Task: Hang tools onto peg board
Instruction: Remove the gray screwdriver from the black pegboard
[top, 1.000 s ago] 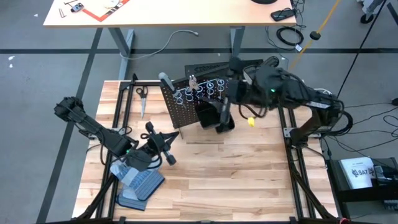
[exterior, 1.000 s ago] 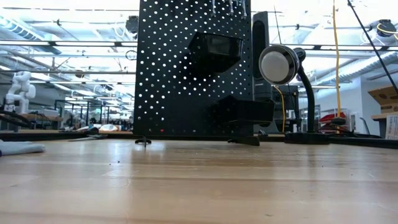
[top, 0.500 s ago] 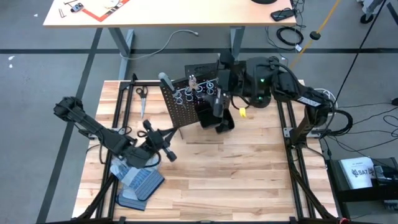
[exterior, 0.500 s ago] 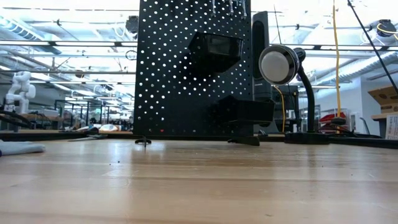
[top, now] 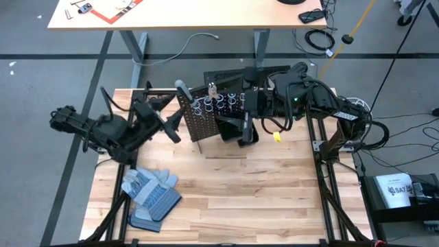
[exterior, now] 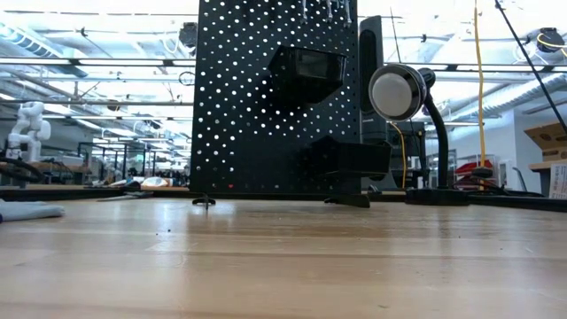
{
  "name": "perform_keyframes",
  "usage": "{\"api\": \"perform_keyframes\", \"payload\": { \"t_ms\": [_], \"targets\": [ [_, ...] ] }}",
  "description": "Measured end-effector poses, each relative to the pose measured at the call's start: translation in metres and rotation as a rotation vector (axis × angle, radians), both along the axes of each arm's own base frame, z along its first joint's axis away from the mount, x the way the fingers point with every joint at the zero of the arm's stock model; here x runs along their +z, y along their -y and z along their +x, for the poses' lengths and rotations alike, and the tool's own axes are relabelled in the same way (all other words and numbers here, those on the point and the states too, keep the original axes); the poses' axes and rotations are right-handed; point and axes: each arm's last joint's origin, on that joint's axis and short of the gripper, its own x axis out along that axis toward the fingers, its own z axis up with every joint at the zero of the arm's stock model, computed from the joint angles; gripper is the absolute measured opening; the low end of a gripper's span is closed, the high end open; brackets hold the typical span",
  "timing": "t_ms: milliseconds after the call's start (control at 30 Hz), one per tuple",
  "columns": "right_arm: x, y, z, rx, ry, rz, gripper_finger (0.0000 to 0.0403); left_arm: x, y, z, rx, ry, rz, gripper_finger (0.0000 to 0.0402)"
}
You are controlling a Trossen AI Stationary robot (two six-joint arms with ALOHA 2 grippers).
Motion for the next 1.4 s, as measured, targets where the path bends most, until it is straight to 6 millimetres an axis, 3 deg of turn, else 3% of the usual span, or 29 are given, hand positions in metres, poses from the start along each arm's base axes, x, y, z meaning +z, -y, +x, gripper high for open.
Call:
{"api": "perform_keyframes", "payload": {
  "t_ms": [167, 467, 767, 900, 1133, 1400],
  "targets": [
    [0.000, -0.008, -0.001, 0.001, -0.001, -0.028, 0.0297, 0.010, -0.012, 0.004, -0.028, 0.034, 0.017, 0.0282],
    [0.001, -0.015, -0.002, -0.021, -0.002, -0.062, 0.0297, 0.008, -0.034, 0.017, -0.007, 0.044, 0.047, 0.0283],
    [0.001, -0.019, -0.003, -0.010, 0.000, -0.059, 0.0297, 0.010, -0.047, 0.018, 0.013, 0.088, 0.038, 0.0278],
    [0.001, -0.019, -0.003, -0.010, 0.000, -0.058, 0.0297, 0.011, -0.051, 0.018, 0.013, 0.112, 0.023, 0.0244],
    [0.001, -0.019, -0.003, -0.011, 0.000, -0.057, 0.0297, 0.012, -0.052, 0.018, 0.005, 0.129, 0.019, 0.0138],
    [0.001, -0.019, -0.003, -0.011, 0.000, -0.056, 0.0297, 0.016, -0.051, 0.017, -0.021, 0.163, 0.033, 0.0138]
  ]
}}
